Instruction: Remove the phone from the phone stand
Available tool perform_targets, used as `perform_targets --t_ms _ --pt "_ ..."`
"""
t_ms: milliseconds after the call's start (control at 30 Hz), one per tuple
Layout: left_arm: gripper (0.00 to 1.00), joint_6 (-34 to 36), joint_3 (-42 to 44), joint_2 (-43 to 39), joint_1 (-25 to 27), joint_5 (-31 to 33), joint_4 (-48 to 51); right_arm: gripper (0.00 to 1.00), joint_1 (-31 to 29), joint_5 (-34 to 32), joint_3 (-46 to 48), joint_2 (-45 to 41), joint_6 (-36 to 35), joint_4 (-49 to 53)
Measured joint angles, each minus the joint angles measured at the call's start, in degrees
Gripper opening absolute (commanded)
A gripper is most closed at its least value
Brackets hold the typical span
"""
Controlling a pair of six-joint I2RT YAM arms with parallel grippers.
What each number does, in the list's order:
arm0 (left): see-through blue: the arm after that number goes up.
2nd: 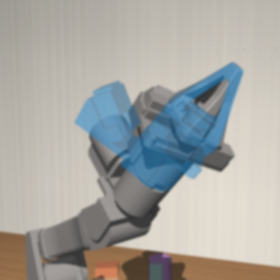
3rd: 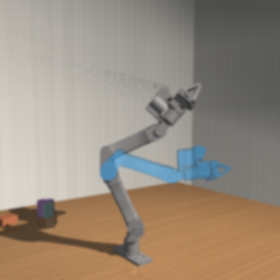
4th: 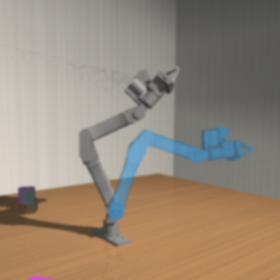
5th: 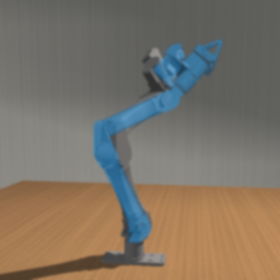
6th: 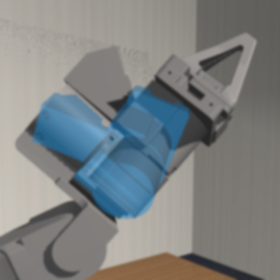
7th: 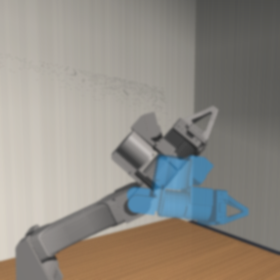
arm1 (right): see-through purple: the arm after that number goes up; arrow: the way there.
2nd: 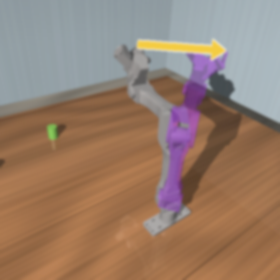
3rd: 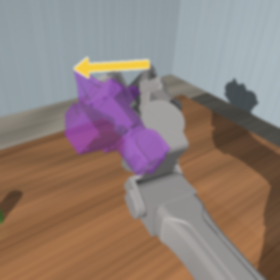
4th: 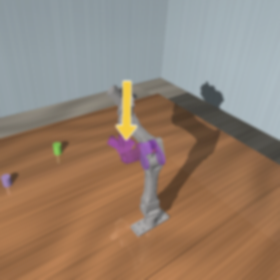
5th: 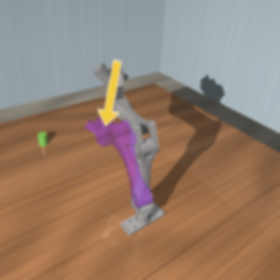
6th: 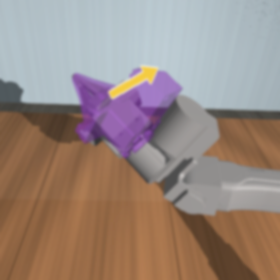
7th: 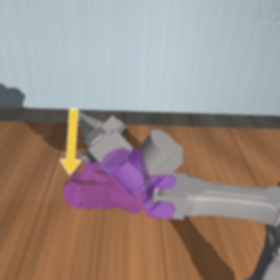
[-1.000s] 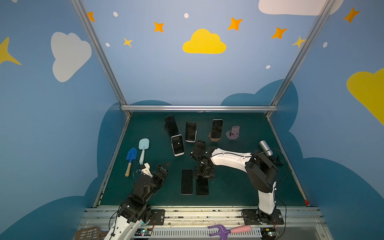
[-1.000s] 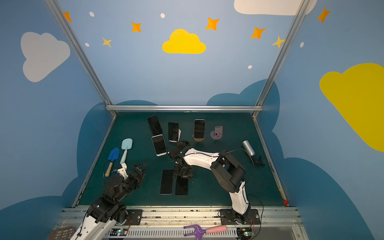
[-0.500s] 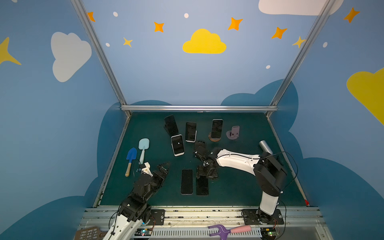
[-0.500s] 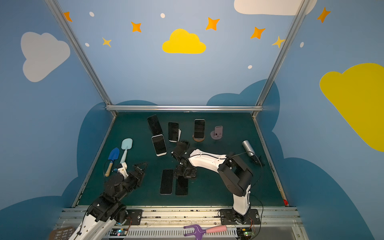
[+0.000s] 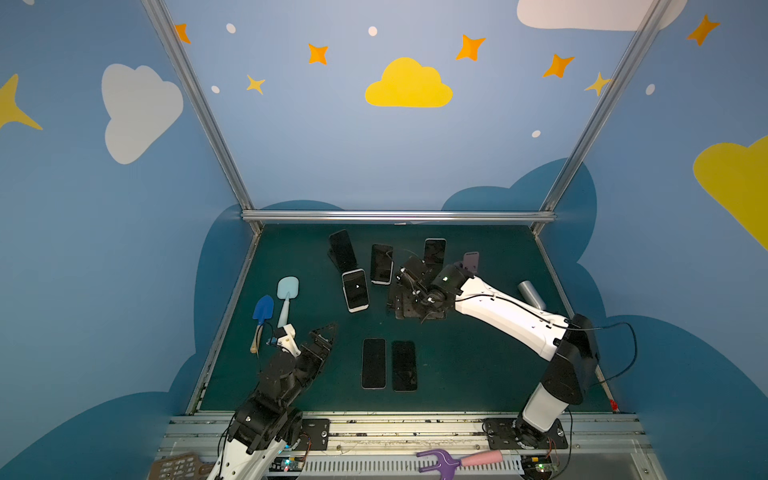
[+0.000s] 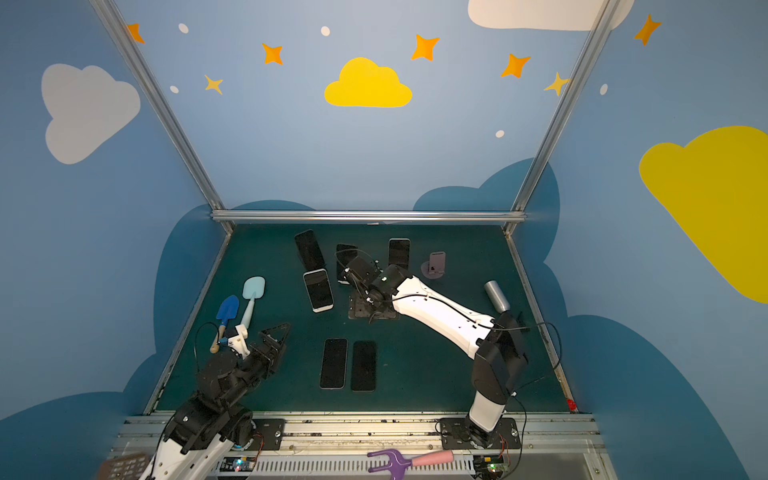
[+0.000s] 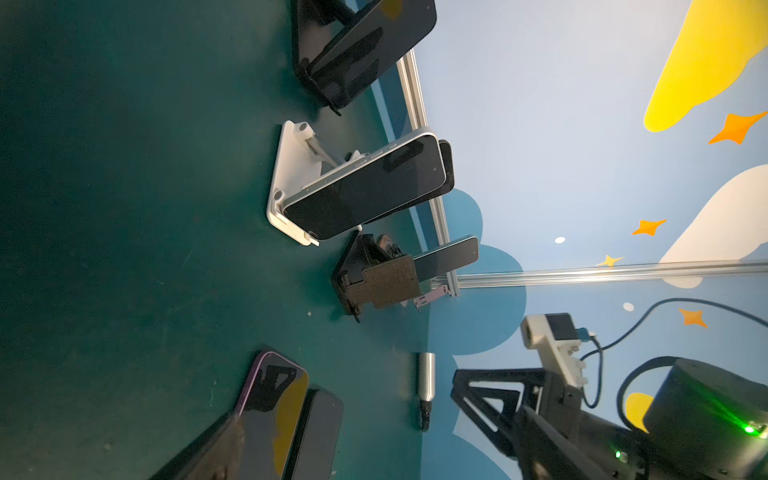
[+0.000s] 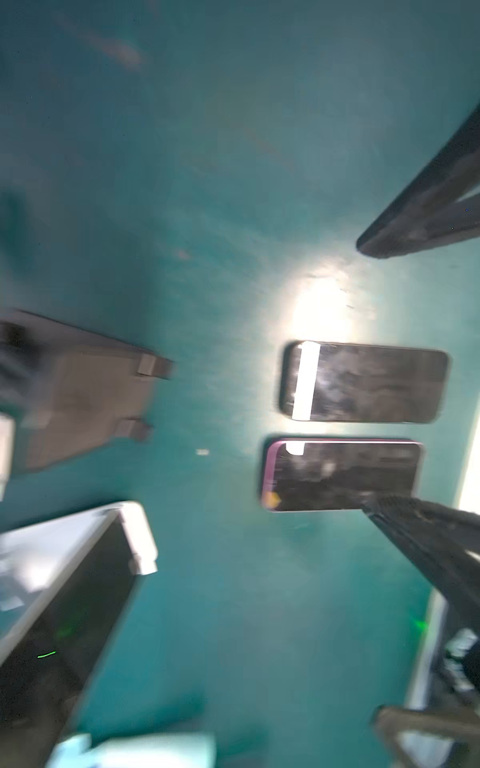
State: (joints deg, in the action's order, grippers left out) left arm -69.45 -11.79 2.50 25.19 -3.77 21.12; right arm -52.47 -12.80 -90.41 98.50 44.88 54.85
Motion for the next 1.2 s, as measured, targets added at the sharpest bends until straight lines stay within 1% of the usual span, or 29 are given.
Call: perform_targets --t_ms 100,200,367,600,700,867,1100,1200 --pt "1.0 -0.1 0.0 -1.0 0.0 0.0 1.3 0.94 0.5 -5.5 -2.4 0.5 -0.8 -0.7" --pt "1.0 -0.5 0.1 -1.8 0.0 -0.1 2.2 0.96 0.9 -11.4 -3.8 2.0 -0.5 -3.7" --pt "1.0 -0.5 0.1 -2.0 0.0 -0.3 3.5 0.97 0.9 -16.6 -4.1 6.3 -2.5 -12.7" --pt "1.0 -0.5 0.1 -2.0 0.0 -0.5 4.1 0.97 0.9 -18.5 -11.8 17.2 -3.1 -15.0" --pt "1.0 -0.5 0.1 -2.0 0.0 -0.7 4.5 0.97 0.9 -20.0 -13.6 20.1 -1.8 -14.3" --pt "1.0 -0.4 0.1 -2.0 0.0 -0.7 5.2 0.97 0.9 -21.1 -14.8 22.6 0.7 -13.4" --pt "1.0 -0.4 0.1 -2.0 0.0 -1.0 5.6 0.97 1.1 -20.9 -15.5 25.8 3.7 -13.0" --pt "1.0 -0.4 0.1 -2.0 0.0 -1.1 5.7 0.93 1.3 -20.9 -15.4 26.7 5.0 -12.8"
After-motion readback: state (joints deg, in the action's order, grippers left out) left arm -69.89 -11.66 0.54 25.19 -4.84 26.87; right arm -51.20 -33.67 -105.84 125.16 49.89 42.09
